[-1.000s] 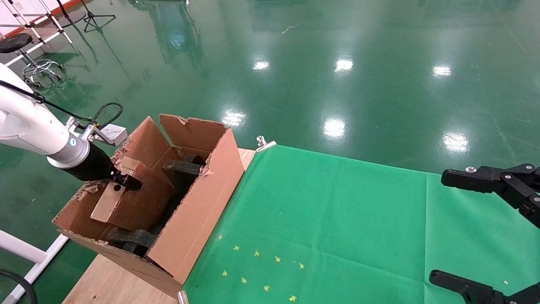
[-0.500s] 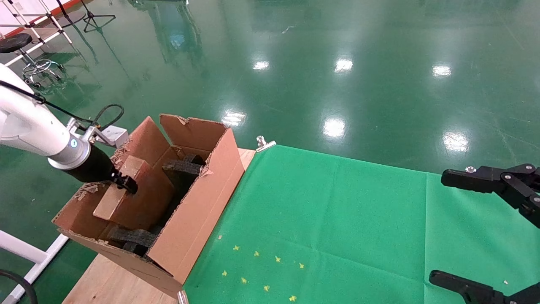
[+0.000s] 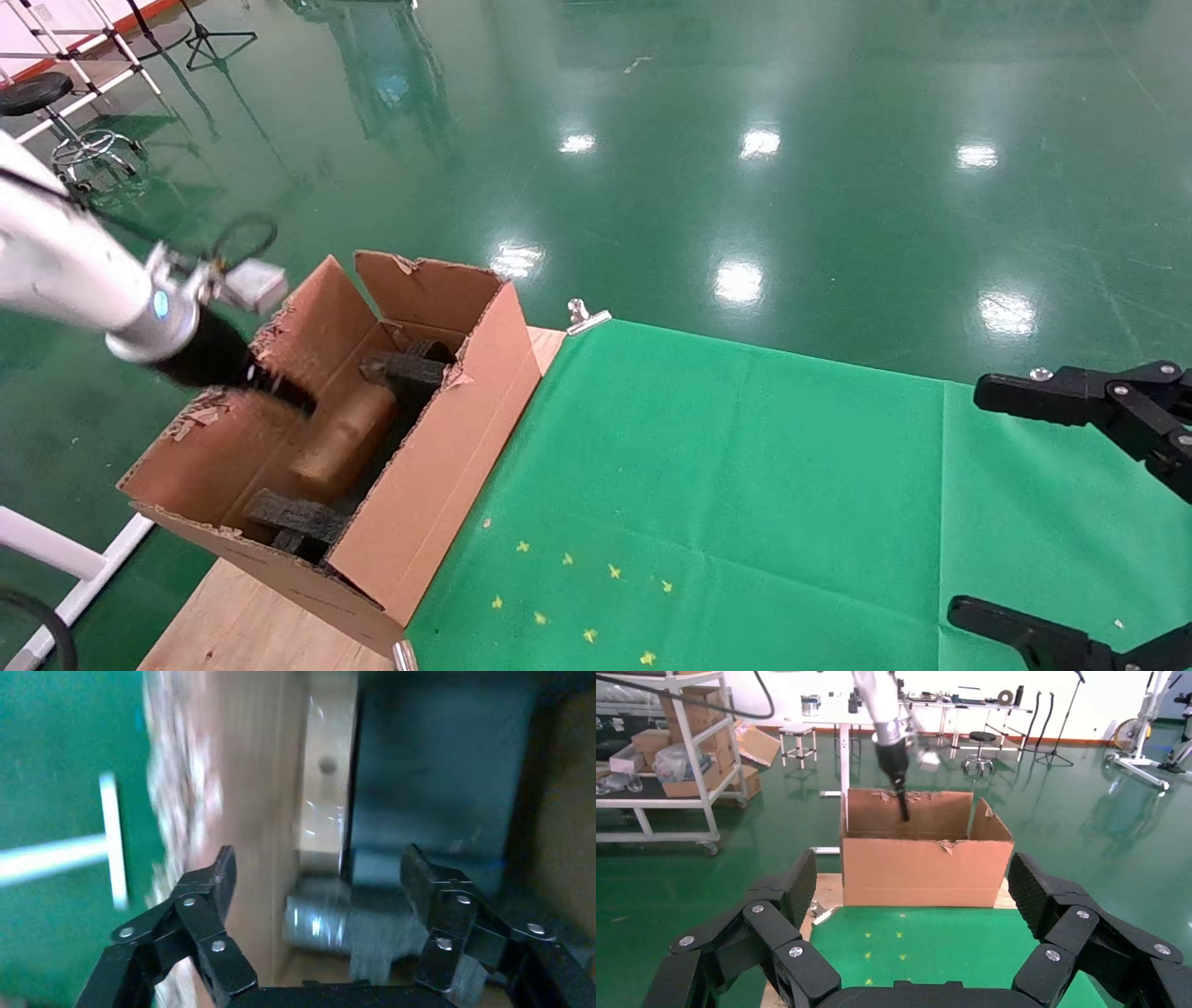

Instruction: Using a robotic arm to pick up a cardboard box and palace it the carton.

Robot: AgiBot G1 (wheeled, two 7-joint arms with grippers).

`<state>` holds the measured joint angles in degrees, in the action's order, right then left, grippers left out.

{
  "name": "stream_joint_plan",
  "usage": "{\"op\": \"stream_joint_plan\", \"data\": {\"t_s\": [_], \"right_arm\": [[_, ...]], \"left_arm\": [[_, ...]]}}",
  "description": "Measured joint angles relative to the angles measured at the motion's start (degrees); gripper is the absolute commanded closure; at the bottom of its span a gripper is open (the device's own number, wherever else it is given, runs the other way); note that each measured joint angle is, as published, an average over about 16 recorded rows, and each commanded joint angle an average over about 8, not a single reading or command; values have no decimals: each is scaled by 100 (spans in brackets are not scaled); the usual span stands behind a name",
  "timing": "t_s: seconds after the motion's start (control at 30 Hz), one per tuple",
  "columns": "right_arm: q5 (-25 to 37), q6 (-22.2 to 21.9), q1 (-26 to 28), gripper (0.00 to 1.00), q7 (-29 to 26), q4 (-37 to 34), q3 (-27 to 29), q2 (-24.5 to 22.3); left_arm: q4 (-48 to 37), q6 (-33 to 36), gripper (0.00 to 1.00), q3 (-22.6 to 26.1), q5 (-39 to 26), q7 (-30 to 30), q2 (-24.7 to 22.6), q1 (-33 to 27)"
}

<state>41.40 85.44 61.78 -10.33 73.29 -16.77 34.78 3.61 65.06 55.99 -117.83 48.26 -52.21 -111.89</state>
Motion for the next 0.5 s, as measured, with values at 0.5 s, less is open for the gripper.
{"op": "stream_joint_plan", "data": {"t_s": [0.5], "right_arm": [[-2,-1,1,0,3,-3,-2,-1]], "left_arm": [[1352,955,0,-692,1148,-941,631,-436]]}}
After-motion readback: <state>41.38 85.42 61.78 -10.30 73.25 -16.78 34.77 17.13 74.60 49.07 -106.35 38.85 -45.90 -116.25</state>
